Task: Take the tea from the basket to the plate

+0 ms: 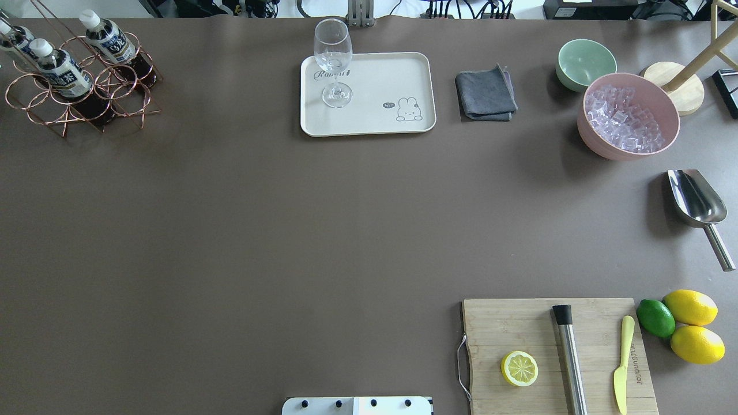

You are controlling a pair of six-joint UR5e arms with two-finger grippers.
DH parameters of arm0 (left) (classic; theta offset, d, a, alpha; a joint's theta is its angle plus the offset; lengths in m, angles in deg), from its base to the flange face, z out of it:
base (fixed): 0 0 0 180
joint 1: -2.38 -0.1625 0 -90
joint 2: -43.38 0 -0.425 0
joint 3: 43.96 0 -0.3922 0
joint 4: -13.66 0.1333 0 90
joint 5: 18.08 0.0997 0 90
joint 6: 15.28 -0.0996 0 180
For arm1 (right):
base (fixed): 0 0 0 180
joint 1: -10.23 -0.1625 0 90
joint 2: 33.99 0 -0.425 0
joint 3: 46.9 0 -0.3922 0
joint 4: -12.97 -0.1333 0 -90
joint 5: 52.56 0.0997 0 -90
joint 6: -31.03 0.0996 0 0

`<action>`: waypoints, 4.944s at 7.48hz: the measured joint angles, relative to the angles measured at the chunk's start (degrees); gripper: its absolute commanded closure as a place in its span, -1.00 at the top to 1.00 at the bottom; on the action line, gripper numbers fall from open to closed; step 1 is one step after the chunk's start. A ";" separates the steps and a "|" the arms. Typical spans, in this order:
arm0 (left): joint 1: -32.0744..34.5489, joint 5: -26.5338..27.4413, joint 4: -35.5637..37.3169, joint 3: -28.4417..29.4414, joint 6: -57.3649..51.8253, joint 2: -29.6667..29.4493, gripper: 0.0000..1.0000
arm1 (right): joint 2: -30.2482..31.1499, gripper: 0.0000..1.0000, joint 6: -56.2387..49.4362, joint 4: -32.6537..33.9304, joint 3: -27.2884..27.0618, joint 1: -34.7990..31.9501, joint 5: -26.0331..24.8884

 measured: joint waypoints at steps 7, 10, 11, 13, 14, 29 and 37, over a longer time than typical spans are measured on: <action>-1.11 -0.36 -1.74 2.93 0.44 -1.19 0.34 | 0.00 0.99 0.26 0.00 0.00 0.05 0.00; -1.17 -2.10 -1.91 2.51 0.28 0.00 -1.00 | -0.10 0.99 0.24 0.00 -0.12 0.01 0.00; -1.17 -2.28 -1.90 2.44 0.21 0.11 -1.00 | -0.31 0.99 0.31 0.04 -0.07 0.00 0.00; -1.16 -2.37 -1.87 1.66 -0.15 0.19 -1.00 | -0.57 0.99 0.45 0.06 -0.01 0.02 0.00; -0.97 -2.30 -1.75 0.54 -0.20 0.18 -1.00 | -0.59 0.99 0.46 0.08 0.00 0.02 0.00; -15.33 -7.08 10.30 -33.65 13.93 3.37 -1.00 | -0.62 0.99 0.48 0.01 0.10 0.15 -0.09; -30.16 -5.24 10.14 -43.21 41.95 2.51 -1.00 | -0.77 0.99 0.02 0.00 -0.27 0.47 -0.14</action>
